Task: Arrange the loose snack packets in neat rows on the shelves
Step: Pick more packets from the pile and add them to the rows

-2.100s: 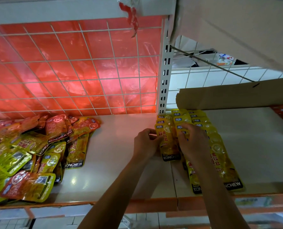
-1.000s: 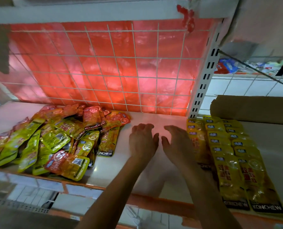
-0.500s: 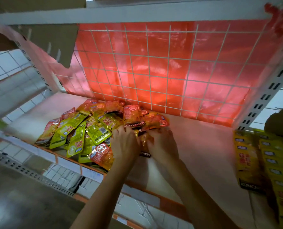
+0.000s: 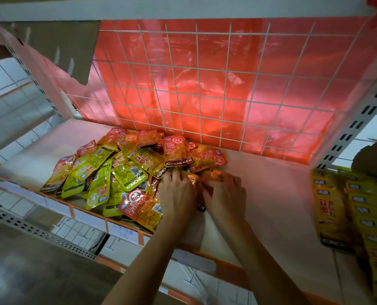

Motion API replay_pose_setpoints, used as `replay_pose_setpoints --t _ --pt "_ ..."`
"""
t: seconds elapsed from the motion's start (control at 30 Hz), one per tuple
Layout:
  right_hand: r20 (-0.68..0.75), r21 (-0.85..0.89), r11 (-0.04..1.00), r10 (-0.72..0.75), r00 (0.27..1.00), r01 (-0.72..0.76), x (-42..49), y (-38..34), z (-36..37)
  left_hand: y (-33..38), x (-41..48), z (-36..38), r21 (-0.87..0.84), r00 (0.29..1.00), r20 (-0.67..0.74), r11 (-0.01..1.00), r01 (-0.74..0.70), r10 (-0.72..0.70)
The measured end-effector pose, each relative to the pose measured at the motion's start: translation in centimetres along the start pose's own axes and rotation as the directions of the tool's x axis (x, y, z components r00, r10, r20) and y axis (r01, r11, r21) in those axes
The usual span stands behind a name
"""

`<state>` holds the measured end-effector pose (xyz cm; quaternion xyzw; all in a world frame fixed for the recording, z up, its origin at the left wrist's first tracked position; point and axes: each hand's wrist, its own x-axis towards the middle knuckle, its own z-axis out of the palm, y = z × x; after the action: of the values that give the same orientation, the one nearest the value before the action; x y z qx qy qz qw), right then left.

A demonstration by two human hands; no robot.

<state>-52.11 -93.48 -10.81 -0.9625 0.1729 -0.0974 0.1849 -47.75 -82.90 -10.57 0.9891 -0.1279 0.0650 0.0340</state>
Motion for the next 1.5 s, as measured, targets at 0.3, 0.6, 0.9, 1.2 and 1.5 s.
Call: replay_pose_setpoints --t 0.3,0.6,0.9,1.2,1.5 --pt "0.032 0.010 0.986 0.165 0.986 -0.166 -0.4 5.1 -2.3 4.3 -1.4 0.3 -0.125 0.985 0.053 0.980 -0.156 0.164" --pt "0.046 0.074 0.976 0.204 0.978 -0.207 -0.1 7.9 -4.3 5.5 -1.9 0.5 -0.188 0.998 -0.007 0.980 -0.058 0.058" --pt "0.069 -0.034 0.985 0.168 0.983 -0.166 0.3 6.8 -4.3 5.6 -1.8 0.2 -0.394 0.996 0.013 0.915 0.083 -0.084" --pt "-0.008 0.314 0.902 0.315 0.949 -0.296 -0.5 9.8 -7.2 8.0 -0.3 -0.3 -0.889 0.946 0.322 0.330 0.318 -0.045" --pt "-0.124 0.523 0.784 0.458 0.880 -0.334 -2.7 15.2 -11.7 13.7 -1.1 -1.2 -0.870 0.859 0.491 0.039 0.491 0.144"
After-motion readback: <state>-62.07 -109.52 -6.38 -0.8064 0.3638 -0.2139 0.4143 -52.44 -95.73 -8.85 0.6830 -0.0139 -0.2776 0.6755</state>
